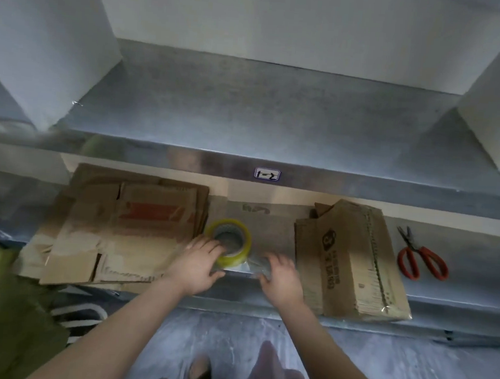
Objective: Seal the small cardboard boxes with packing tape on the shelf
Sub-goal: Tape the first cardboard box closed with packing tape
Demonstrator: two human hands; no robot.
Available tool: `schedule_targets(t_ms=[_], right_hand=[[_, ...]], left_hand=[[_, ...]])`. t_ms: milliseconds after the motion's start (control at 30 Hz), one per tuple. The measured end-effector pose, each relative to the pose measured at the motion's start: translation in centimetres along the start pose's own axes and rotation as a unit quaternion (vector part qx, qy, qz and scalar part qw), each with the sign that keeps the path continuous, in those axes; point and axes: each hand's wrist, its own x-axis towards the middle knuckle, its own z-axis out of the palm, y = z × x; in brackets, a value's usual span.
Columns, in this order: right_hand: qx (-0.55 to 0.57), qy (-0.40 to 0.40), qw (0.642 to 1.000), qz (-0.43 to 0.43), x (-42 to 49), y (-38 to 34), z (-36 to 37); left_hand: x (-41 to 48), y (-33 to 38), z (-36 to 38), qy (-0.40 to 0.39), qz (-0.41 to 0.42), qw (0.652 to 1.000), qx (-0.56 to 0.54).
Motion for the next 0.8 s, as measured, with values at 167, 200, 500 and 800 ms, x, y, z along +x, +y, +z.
schedule_targets(t_ms=[167,200,500,800], right_hand=[[-0.004,0.019,0.999,0.026,0.9,0.0,0.1],[-0.001,0.021,0.999,0.028,1.1,0.0,0.2],[0.059,0.042,0.997,0.019,1.5,-0.6,0.3],[0.145,0.113,0.983,0.030,0.7,-1.8,-2.4]], left_hand=[[2.0,-1.1,0.1,0.007,0.064,0.998,-0.003],[2.2,-1.2,0.1,0.011,0.075,0.997,-0.004],[3.1,-1.8,0.0,-0.011,0.083,0.994,-0.069],[2.8,-1.6,-3.4,0.024,0.103,0.973,-0.204]])
